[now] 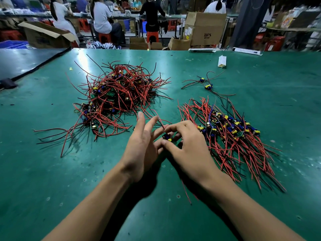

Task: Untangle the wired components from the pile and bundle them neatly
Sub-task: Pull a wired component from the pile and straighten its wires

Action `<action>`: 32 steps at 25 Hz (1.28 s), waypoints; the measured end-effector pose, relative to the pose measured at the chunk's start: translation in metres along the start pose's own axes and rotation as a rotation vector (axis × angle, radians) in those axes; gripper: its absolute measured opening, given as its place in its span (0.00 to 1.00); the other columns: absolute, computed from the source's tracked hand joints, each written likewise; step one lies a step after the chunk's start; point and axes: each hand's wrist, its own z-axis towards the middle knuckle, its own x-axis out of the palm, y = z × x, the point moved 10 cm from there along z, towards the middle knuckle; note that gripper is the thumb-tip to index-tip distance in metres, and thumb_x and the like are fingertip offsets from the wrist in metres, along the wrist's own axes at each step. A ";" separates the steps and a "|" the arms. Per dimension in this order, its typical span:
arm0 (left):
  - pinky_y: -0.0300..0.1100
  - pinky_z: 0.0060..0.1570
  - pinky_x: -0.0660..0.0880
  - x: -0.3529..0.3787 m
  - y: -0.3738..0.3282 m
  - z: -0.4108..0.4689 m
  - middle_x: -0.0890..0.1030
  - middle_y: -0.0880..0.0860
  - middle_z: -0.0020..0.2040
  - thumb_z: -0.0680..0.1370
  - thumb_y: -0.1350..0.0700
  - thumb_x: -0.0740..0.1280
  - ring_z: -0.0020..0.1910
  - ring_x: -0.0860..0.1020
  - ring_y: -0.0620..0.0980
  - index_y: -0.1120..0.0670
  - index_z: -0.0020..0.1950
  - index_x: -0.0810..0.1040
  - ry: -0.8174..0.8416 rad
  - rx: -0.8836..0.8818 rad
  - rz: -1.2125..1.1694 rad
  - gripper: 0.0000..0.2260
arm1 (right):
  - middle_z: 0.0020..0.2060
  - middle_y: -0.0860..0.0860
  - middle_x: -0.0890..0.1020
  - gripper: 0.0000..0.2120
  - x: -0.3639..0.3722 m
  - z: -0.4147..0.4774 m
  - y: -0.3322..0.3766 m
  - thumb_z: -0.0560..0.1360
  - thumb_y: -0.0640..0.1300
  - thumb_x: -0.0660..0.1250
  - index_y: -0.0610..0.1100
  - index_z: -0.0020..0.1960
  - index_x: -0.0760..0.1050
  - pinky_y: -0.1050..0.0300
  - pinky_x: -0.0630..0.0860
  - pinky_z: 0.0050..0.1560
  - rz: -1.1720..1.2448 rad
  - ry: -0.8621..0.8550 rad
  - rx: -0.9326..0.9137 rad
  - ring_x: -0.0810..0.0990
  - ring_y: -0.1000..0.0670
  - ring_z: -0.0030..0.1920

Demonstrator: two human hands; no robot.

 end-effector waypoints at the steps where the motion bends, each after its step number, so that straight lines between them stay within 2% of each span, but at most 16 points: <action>1: 0.45 0.48 0.76 0.001 0.000 0.000 0.80 0.54 0.63 0.75 0.30 0.53 0.47 0.83 0.50 0.47 0.76 0.63 0.013 0.002 0.002 0.33 | 0.49 0.53 0.77 0.10 -0.001 0.000 -0.002 0.73 0.41 0.75 0.50 0.52 0.80 0.74 0.68 0.49 -0.013 -0.009 0.003 0.75 0.62 0.48; 4: 0.46 0.54 0.76 0.001 0.001 0.001 0.80 0.54 0.63 0.72 0.32 0.56 0.50 0.83 0.47 0.47 0.71 0.70 0.004 0.025 0.129 0.32 | 0.45 0.54 0.79 0.07 -0.005 0.002 -0.009 0.72 0.42 0.75 0.49 0.49 0.81 0.73 0.69 0.49 -0.039 -0.056 0.012 0.77 0.60 0.45; 6: 0.47 0.54 0.79 -0.008 -0.011 -0.001 0.82 0.54 0.58 0.77 0.38 0.58 0.51 0.83 0.49 0.51 0.62 0.77 -0.094 0.152 0.288 0.22 | 0.44 0.53 0.79 0.05 -0.012 0.003 -0.011 0.73 0.42 0.75 0.47 0.48 0.81 0.73 0.69 0.48 -0.067 -0.109 0.017 0.77 0.59 0.42; 8: 0.43 0.44 0.80 -0.023 -0.047 -0.013 0.84 0.53 0.47 0.80 0.50 0.64 0.42 0.81 0.50 0.53 0.53 0.81 -0.295 0.441 0.676 0.10 | 0.44 0.53 0.79 0.05 -0.025 0.006 -0.015 0.73 0.41 0.75 0.47 0.48 0.81 0.75 0.67 0.48 -0.094 -0.183 0.029 0.76 0.59 0.41; 10: 0.40 0.43 0.75 -0.030 -0.074 -0.030 0.80 0.50 0.43 0.77 0.55 0.69 0.39 0.77 0.49 0.51 0.52 0.82 -0.521 0.661 1.118 0.05 | 0.45 0.52 0.79 0.05 -0.041 0.009 -0.024 0.74 0.41 0.74 0.47 0.49 0.81 0.73 0.69 0.51 -0.120 -0.254 0.080 0.76 0.58 0.42; 12: 0.42 0.45 0.72 -0.039 -0.080 -0.031 0.76 0.51 0.46 0.76 0.52 0.71 0.42 0.75 0.50 0.51 0.58 0.80 -0.636 0.622 1.345 0.11 | 0.48 0.52 0.77 0.06 -0.052 0.010 -0.034 0.75 0.42 0.72 0.45 0.52 0.81 0.63 0.72 0.56 -0.163 -0.296 0.147 0.77 0.53 0.47; 14: 0.45 0.48 0.74 -0.050 -0.071 -0.021 0.75 0.53 0.49 0.76 0.47 0.69 0.47 0.77 0.53 0.50 0.62 0.78 -0.633 0.441 1.452 0.17 | 0.50 0.51 0.76 0.08 -0.056 0.010 -0.038 0.76 0.41 0.72 0.44 0.54 0.81 0.56 0.72 0.60 -0.215 -0.308 0.173 0.77 0.49 0.52; 16: 0.47 0.51 0.74 -0.051 -0.062 -0.014 0.79 0.53 0.52 0.75 0.45 0.68 0.52 0.77 0.57 0.50 0.62 0.78 -0.585 0.347 1.563 0.18 | 0.50 0.49 0.77 0.07 -0.055 0.009 -0.033 0.76 0.42 0.71 0.44 0.54 0.81 0.52 0.72 0.60 -0.252 -0.310 0.148 0.76 0.47 0.54; 18: 0.48 0.50 0.74 -0.048 -0.062 -0.013 0.79 0.52 0.48 0.74 0.44 0.69 0.51 0.77 0.56 0.48 0.57 0.79 -0.551 0.366 1.574 0.15 | 0.49 0.49 0.78 0.05 -0.049 0.008 -0.025 0.76 0.43 0.71 0.44 0.51 0.82 0.52 0.73 0.57 -0.251 -0.300 0.101 0.77 0.48 0.52; 21: 0.46 0.46 0.73 -0.047 -0.064 -0.016 0.74 0.48 0.42 0.73 0.45 0.70 0.45 0.75 0.54 0.47 0.48 0.79 -0.534 0.403 1.549 0.08 | 0.45 0.48 0.80 0.03 -0.034 0.007 -0.014 0.76 0.41 0.71 0.42 0.48 0.82 0.50 0.75 0.55 -0.238 -0.214 0.002 0.78 0.47 0.48; 24: 0.43 0.45 0.72 -0.048 -0.064 -0.017 0.72 0.47 0.45 0.73 0.46 0.72 0.43 0.73 0.51 0.48 0.43 0.79 -0.534 0.417 1.512 0.07 | 0.45 0.48 0.81 0.05 -0.016 0.007 -0.014 0.76 0.44 0.71 0.43 0.49 0.82 0.46 0.73 0.56 -0.345 -0.052 -0.037 0.78 0.44 0.51; 28: 0.44 0.44 0.73 -0.043 -0.065 -0.017 0.80 0.48 0.42 0.72 0.52 0.73 0.40 0.77 0.51 0.50 0.44 0.77 -0.512 0.469 1.484 0.06 | 0.46 0.49 0.83 0.05 -0.015 0.007 -0.019 0.77 0.47 0.70 0.46 0.48 0.83 0.46 0.70 0.57 -0.394 -0.017 -0.010 0.79 0.45 0.52; 32: 0.44 0.44 0.79 -0.042 -0.073 -0.026 0.83 0.44 0.44 0.73 0.56 0.74 0.37 0.82 0.45 0.50 0.48 0.76 -0.540 0.540 1.159 0.08 | 0.48 0.49 0.85 0.09 -0.020 0.009 -0.020 0.77 0.47 0.70 0.44 0.50 0.85 0.45 0.73 0.59 -0.330 -0.062 -0.017 0.82 0.47 0.51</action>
